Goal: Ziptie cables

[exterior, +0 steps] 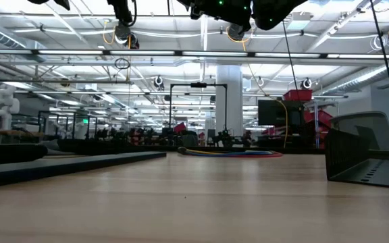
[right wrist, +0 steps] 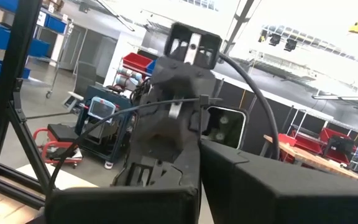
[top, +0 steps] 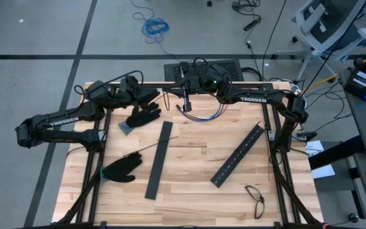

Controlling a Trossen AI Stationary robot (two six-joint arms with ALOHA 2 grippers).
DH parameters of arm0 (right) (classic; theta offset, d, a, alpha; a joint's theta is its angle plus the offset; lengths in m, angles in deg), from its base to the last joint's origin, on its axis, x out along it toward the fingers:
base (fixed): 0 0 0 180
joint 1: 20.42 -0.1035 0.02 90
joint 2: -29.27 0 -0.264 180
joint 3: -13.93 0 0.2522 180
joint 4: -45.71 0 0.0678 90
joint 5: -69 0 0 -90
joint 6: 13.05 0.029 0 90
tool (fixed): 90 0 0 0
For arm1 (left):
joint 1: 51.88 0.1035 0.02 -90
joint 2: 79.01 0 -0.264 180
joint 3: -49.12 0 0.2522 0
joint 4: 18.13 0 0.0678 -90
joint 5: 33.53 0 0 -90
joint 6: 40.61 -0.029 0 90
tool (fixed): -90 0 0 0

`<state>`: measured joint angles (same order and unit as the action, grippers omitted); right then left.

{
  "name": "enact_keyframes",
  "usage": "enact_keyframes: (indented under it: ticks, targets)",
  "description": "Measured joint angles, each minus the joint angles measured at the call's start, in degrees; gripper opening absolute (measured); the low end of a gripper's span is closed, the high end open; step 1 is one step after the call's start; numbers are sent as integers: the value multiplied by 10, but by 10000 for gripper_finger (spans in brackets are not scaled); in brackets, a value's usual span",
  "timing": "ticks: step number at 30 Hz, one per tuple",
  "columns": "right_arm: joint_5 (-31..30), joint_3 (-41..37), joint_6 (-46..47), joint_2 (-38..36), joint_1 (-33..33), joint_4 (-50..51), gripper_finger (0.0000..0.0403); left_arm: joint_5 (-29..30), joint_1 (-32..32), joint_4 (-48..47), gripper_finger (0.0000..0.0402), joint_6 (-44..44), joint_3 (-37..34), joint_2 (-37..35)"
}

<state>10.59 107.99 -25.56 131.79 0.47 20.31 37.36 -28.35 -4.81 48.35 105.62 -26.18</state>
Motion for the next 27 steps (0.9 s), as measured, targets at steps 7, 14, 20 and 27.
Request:
enact_keyframes:
  ticks: [7, 14, 20, 27]
  targets:
    - [0, 0, 8, 0, 1, 0, 0, 10, 23, -67, 112, -23, 0, -41]
    - [-10, 0, 9, 0, 1, 13, 0, 19, 24, -64, 112, -13, 0, -53]
    - [-15, 0, 14, 1, -12, 36, 0, 20, 24, -66, 112, -32, 0, -51]
    - [-15, 0, 21, 1, -31, 46, 0, 25, 24, -65, 112, -73, 0, -42]
